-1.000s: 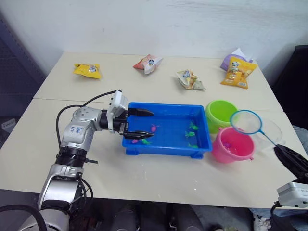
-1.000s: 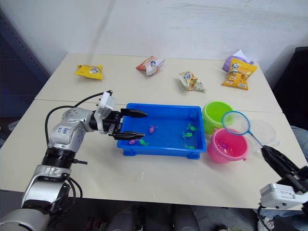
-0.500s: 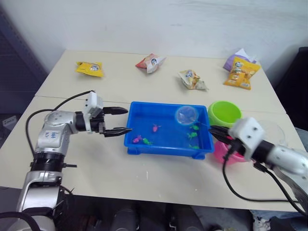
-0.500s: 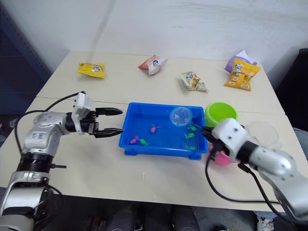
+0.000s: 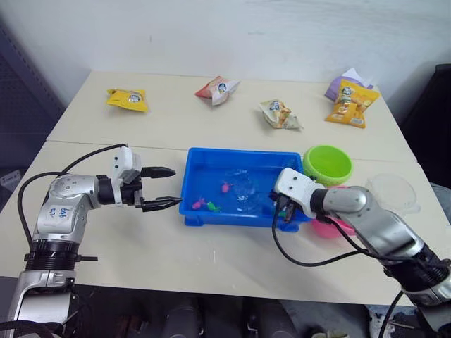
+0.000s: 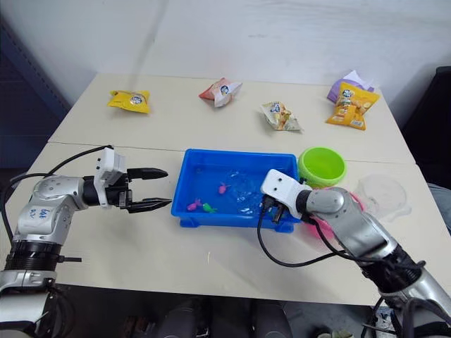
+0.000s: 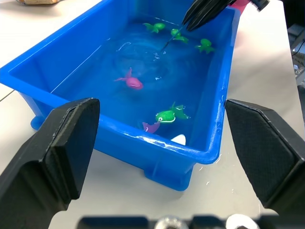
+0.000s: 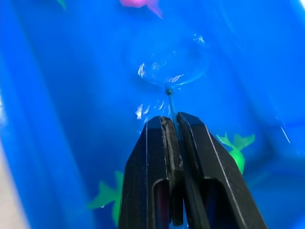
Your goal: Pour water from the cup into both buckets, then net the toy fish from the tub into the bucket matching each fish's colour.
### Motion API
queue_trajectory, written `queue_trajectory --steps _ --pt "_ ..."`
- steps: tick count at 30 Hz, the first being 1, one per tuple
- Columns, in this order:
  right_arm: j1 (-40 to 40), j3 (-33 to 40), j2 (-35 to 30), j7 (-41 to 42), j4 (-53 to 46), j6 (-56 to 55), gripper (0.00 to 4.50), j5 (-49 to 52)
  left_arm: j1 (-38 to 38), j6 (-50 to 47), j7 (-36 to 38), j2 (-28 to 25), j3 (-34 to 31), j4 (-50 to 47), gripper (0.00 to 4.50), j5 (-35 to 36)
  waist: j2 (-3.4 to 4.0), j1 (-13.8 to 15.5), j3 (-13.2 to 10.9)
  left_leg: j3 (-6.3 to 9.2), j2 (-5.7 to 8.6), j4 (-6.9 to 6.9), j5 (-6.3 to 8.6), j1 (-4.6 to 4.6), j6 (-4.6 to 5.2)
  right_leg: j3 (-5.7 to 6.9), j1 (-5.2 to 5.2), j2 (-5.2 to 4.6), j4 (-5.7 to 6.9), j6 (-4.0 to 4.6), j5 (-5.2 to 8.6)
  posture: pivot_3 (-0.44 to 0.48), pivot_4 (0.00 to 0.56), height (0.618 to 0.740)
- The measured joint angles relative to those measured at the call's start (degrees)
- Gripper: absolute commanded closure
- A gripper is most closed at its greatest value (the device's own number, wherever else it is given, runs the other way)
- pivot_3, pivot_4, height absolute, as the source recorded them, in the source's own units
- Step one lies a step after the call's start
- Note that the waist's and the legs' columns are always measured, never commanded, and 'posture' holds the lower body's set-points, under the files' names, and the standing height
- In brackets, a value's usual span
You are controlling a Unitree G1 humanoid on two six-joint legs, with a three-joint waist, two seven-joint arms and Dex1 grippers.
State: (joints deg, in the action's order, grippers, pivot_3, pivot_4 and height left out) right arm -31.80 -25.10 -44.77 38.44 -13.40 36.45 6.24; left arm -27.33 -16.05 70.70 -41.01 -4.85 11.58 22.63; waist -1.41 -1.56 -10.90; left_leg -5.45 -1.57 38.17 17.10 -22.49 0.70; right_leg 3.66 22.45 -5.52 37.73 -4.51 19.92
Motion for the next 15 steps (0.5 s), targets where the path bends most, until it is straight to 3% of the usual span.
queue_trajectory --steps 7,15 --pt "-1.6 1.3 7.5 1.3 0.6 2.3 4.50 0.7 0.8 -1.6 -1.0 0.0 -0.3 -2.3 0.02 0.8 0.00 0.0 0.0 -0.01 -0.01 -0.02 -0.02 -0.01 -0.03 0.01 0.03 0.01 0.04 0.01 0.00 0.000 0.150 0.738" --pt "3.3 14.7 6.6 4.9 -6.7 9.3 4.50 10.0 -0.1 -1.5 2.0 -0.2 0.1 -2.3 0.02 1.7 0.00 0.2 0.0 0.06 0.00 -0.07 -0.01 -0.10 -0.01 0.07 0.01 0.01 0.03 0.01 0.00 0.000 0.150 0.738"
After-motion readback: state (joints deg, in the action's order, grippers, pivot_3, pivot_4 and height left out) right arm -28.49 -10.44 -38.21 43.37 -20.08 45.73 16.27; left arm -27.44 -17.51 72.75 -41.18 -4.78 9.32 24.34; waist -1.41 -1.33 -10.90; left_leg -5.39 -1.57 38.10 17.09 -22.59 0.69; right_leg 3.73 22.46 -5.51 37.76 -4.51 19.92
